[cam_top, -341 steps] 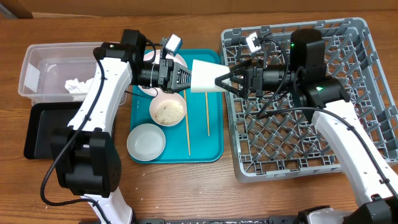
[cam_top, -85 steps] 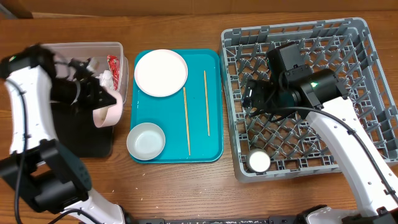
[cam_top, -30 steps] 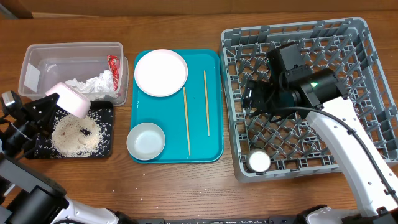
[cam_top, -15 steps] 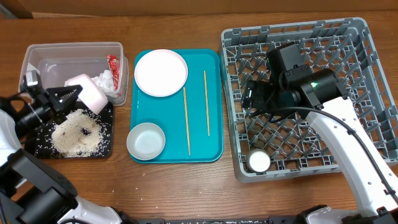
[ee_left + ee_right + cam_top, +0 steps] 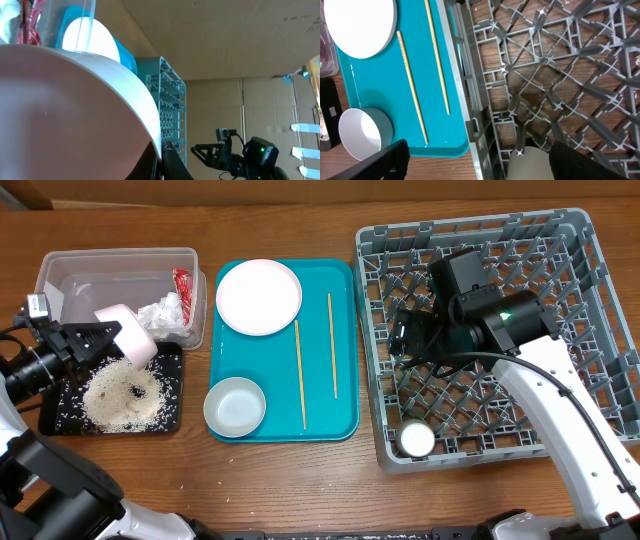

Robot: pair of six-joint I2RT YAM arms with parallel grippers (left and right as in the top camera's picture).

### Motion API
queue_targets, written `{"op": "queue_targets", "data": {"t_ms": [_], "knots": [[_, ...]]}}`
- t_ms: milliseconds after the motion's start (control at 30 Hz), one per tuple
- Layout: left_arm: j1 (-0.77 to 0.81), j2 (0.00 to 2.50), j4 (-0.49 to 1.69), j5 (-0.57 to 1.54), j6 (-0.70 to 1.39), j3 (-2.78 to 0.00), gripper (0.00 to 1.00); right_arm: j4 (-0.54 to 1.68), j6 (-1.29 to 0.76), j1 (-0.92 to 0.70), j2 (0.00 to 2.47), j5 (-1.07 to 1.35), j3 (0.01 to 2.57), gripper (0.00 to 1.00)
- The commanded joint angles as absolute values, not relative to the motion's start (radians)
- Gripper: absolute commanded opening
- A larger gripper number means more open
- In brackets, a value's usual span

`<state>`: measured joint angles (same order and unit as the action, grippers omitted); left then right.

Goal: Sort waste into correct bins and load items into the dishwasher
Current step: 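Carry the empty bowl back and set it on the teal tray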

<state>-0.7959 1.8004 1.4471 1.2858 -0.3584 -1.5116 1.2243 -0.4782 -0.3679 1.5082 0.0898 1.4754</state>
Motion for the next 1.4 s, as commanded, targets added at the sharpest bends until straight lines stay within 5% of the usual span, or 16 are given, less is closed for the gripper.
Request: {"op": "queue_targets", "data": {"t_ms": [0,200,400,667,1133,1367], "knots": [[-0.740,1.768,1.451,1.308,-0.374,-1.535,0.04,1.219,-0.470,-0.366,1.503,0.090,1.494,0.90],[-0.495,1.753,1.356,1.153,-0.354,-1.537,0.04,1.210,-0.471,-0.366,1.503,0.091,1.494,0.90],[-0.155,1.754,1.143,0.694,-0.080,-1.536,0.04,1.213,-0.470,-0.366,1.503,0.091,1.494,0.90],[0.170,1.778,1.069,0.169,0.031,-1.532,0.04,1.209,-0.470,-0.366,1.503,0.090,1.494,0.90],[0.336,1.898,1.085,0.123,0.060,-1.525,0.04,1.196,-0.463,-0.366,1.503,0.090,1.494,0.90],[0.334,1.898,1.063,0.122,0.060,-1.525,0.29,1.189,-0.463,-0.366,1.503,0.091,1.494,0.90]]}}
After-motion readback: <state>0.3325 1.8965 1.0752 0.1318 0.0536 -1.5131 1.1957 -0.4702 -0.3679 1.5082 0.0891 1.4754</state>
